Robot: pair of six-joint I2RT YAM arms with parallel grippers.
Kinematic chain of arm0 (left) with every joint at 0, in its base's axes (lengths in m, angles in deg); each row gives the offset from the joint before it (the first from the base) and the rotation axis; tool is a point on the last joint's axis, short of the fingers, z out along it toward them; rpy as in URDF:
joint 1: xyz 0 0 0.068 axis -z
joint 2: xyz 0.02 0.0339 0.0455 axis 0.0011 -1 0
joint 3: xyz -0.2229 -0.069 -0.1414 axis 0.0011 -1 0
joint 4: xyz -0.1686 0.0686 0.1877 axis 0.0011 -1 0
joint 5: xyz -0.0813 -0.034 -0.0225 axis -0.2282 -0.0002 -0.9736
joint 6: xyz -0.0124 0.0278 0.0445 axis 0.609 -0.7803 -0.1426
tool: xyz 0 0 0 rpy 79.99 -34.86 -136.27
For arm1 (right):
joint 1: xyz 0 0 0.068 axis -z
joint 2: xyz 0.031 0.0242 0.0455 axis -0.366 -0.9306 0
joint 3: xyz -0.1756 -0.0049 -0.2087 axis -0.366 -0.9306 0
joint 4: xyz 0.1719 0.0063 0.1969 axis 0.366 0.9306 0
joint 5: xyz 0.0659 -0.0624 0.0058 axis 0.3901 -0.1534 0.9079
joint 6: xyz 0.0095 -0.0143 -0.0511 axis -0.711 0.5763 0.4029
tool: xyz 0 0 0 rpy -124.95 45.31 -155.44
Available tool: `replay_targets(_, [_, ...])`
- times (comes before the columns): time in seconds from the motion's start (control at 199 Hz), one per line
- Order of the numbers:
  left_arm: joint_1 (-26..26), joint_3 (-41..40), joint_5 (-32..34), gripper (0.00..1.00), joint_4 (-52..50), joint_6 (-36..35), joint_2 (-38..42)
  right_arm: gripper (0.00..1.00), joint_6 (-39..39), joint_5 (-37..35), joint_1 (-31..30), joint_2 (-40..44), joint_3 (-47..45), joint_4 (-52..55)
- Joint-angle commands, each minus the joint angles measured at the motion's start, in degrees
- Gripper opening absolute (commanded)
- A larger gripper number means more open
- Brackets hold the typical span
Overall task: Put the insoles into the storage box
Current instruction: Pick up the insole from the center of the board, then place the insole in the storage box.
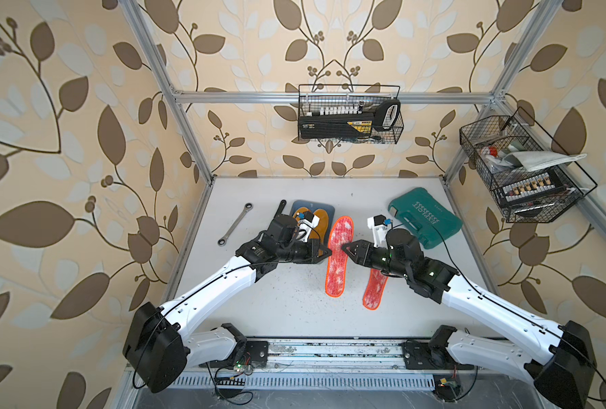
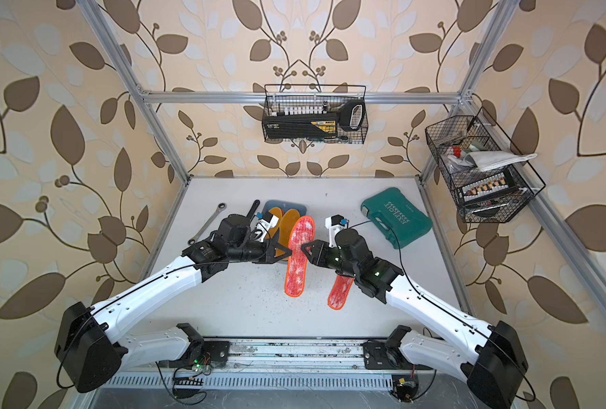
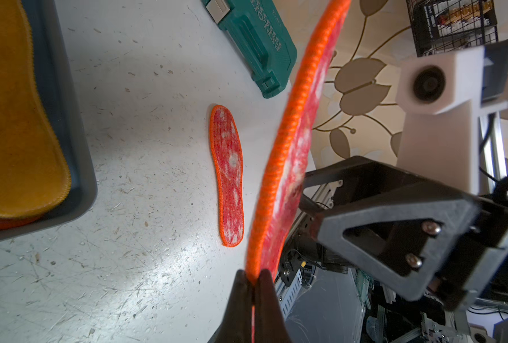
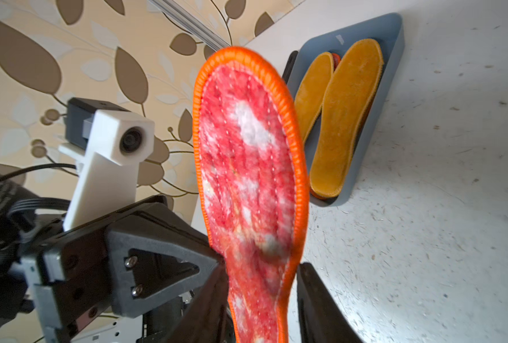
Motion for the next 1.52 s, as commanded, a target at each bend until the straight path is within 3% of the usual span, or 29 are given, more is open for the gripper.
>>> replay_targets(0.0, [-0.34,4.45,-5.59,0.00,-1.46,-3.99,0.05,0.41,-0.50,6.38,0.34,-0.22,-3.32,-8.03])
replay_targets(0.222, [-1.17,4.53,-7.91,0.00,-1.84,-3.54,1.03,0.40,-2.89,9.99,0.32,-2.28,-5.74,-15.83])
replay_targets(0.609, [-5.17,4.89,-5.38,0.00,-7.14,-5.38,0.83,0.02,-3.32,10.94,2.88,-0.63,-4.71,-15.36])
replay_targets(0.65, [-5.30,5.78,-3.78,0.12,-9.08,-6.45,0.59,0.00,-3.12,10.85,3.13,-1.52,-4.05,-14.72])
replay_targets(0.745, [-6.22,9.03,3.82,0.53,-16.36,-9.48,-0.45,0.00,-4.09,10.40,4.25,-4.96,-2.37,-14.19])
replay_targets(0.841, [-9.02,11.64,9.60,0.58,-21.85,-10.86,-0.93,0.00,-5.13,9.70,5.33,-10.57,0.62,-13.59])
replay_targets(0.977, [-11.94,12.58,17.65,0.86,-23.81,-10.90,0.96,0.00,-7.06,7.57,5.46,-20.81,6.70,-15.79])
replay_targets(1.133, [-15.84,12.29,20.09,0.94,-24.47,-10.91,2.99,0.00,-11.32,6.50,5.35,-33.93,15.87,-18.51])
replay_targets(1.511, [-19.60,9.35,18.95,0.98,-24.70,-11.07,4.69,0.00,-14.92,5.71,4.85,-58.95,37.55,-17.57])
